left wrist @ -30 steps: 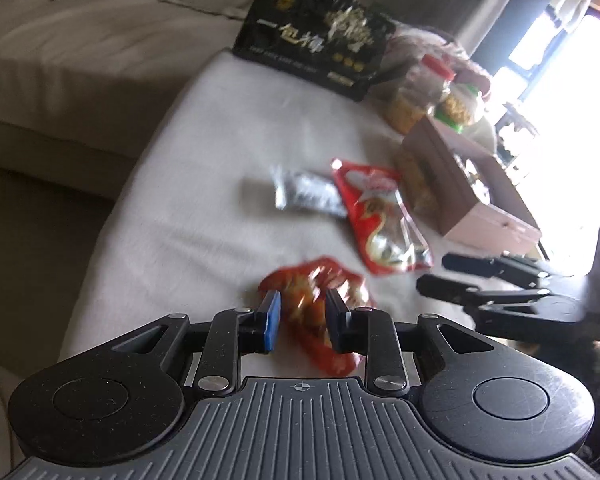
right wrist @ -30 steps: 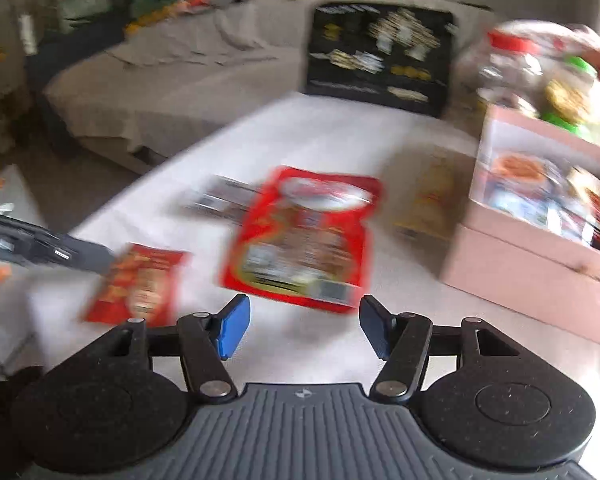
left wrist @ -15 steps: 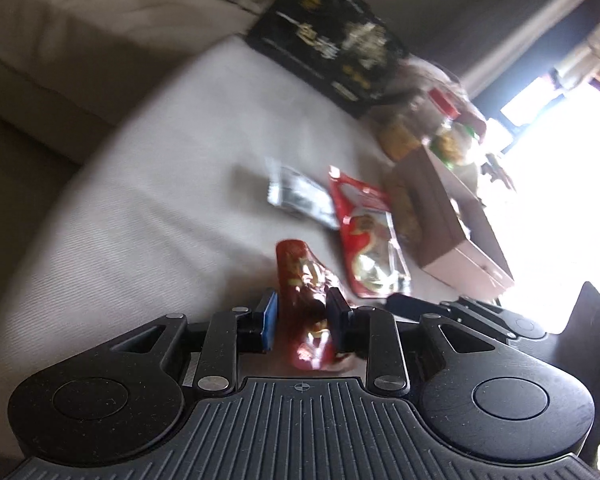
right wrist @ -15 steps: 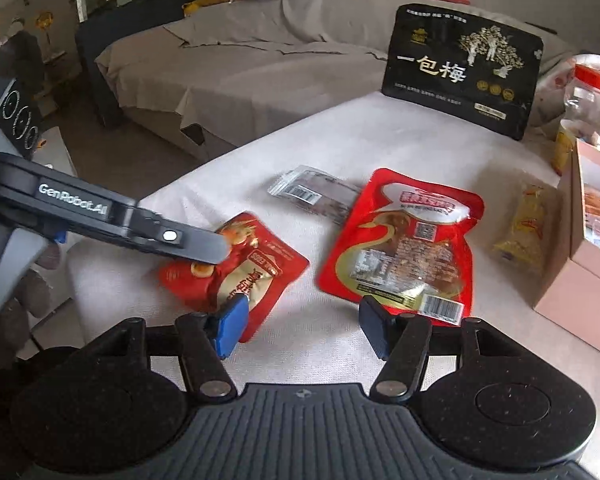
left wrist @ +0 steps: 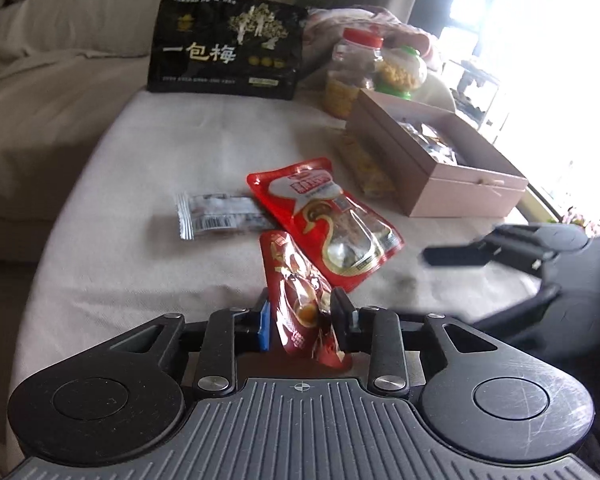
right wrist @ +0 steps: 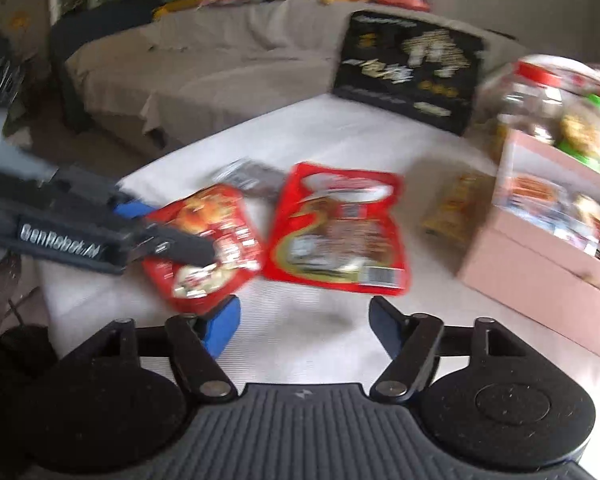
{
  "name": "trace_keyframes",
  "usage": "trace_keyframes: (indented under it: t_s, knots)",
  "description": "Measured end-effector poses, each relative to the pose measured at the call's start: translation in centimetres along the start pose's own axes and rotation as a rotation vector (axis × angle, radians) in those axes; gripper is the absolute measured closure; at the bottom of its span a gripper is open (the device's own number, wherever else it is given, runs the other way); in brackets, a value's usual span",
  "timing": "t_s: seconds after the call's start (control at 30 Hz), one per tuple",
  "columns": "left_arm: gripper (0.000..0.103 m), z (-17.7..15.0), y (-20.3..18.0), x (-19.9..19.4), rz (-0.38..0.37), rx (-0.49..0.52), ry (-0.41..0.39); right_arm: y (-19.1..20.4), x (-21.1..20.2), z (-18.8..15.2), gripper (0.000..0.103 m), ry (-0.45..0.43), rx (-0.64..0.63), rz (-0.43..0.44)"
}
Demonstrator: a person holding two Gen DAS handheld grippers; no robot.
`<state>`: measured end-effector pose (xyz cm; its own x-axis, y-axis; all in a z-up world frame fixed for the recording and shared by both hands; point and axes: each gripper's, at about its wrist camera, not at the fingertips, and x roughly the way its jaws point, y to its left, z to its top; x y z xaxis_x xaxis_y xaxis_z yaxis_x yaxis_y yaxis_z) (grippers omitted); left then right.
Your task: Organize snacks
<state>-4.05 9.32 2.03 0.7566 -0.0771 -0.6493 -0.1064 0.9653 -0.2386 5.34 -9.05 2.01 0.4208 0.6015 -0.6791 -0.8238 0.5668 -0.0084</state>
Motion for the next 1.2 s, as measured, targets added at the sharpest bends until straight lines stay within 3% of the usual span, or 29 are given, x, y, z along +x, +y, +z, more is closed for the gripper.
trace_keyframes:
  t_s: [0.13, 0.33, 0.47, 0.6, 0.8, 0.97, 1.2]
  knots:
    - [0.069, -0.3, 0.3, 0.0, 0.003, -0.027, -0.004, -2.0, 0.8, 1.4, 0.022, -0.018, 0.089, -0.042]
    - [0.068, -0.8, 1.3, 0.1, -0.019, -0.108, -0.019, -2.1, 5.5, 4.6, 0.022, 0.038, 0.155, -0.002]
    - [0.068, -1.3, 2.0, 0.2, -0.044, -0.140, -0.034, -1.4, 8.5, 5.8, 0.005, 0.087, 0.148, -0.036]
    - [0.067, -1.8, 2.6, 0.2, -0.073, -0.174, -0.050, -0.5, 9.5, 5.9, 0.000, 0.097, 0.104, -0.070]
    - [0.067, -2.5, 3.0, 0.1, -0.097, -0.203, -0.079, -0.4, 9.5, 5.8, 0.000, 0.089, 0.094, -0.080]
    - [0.067, -2.9, 3.6, 0.1, -0.129, -0.220, -0.097, 0.0, 8.7, 6.2, 0.015, 0.122, 0.070, -0.073]
    - [0.069, -3.1, 3.8, -0.3, -0.142, -0.243, -0.104, 0.1, 5.6, 4.9, 0.025, 0.160, 0.041, -0.080]
